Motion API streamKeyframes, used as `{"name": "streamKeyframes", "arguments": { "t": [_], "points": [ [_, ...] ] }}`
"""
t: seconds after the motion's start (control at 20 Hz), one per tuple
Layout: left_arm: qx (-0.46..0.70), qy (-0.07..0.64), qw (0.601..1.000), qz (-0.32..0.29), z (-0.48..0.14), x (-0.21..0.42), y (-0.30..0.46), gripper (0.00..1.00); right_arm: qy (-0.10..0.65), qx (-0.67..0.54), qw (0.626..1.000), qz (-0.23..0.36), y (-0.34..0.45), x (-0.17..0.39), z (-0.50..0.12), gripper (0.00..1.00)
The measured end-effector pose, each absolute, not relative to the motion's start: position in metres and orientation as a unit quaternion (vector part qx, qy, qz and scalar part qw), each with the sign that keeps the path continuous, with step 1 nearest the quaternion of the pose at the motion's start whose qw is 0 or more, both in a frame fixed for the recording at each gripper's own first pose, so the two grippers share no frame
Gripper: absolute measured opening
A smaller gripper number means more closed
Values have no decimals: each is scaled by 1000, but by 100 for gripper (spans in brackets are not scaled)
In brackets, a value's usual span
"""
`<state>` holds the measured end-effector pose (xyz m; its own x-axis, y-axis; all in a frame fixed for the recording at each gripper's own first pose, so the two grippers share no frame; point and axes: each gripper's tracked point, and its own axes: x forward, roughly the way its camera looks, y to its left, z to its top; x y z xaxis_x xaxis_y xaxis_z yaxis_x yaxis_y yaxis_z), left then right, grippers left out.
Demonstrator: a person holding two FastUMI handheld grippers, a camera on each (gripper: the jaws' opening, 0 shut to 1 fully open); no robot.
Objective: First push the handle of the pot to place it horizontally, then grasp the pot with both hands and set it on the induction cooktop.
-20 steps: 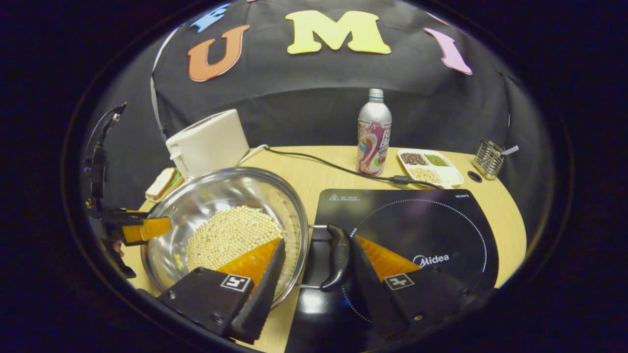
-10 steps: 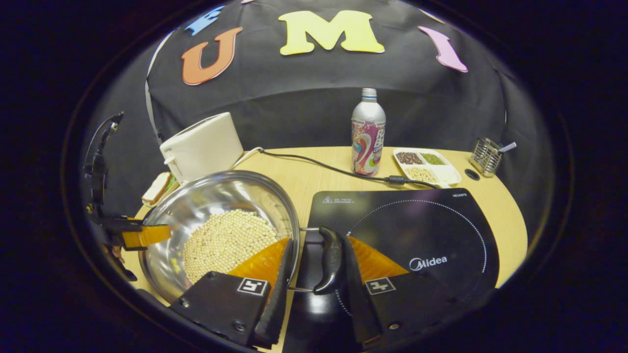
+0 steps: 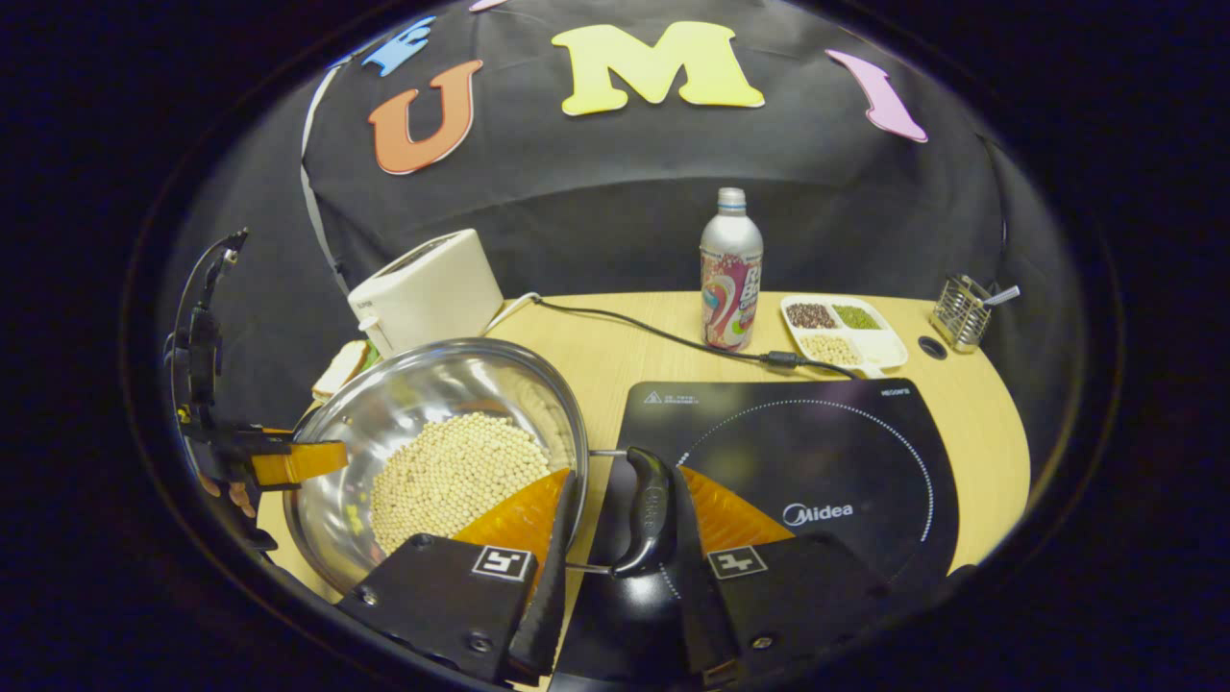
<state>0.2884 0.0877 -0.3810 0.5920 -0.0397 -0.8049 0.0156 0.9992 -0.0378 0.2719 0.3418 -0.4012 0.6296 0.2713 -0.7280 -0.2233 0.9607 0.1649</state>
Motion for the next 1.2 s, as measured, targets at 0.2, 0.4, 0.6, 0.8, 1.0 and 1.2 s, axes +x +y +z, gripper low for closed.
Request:
{"name": "streamKeyframes", "arguments": {
  "t": [0.2,0.4,0.6,0.8,1.0,1.2],
  "points": [
    [-30,441,897,-11,-345,277,85,64,394,38,905,154,335,267,-358,53],
    [-33,427,903,-7,-306,265,73,64,378,31,911,162,317,262,-322,50],
    [-34,413,910,-16,-273,260,47,64,369,42,915,158,287,262,-287,52],
    [-26,403,915,-26,-249,265,12,64,362,43,919,147,250,262,-269,50],
    [-16,409,912,-41,-248,270,-30,64,369,43,920,129,207,263,-266,50],
    [-13,411,910,-57,-254,272,-73,64,375,48,919,113,166,268,-271,50]
  ]
}}
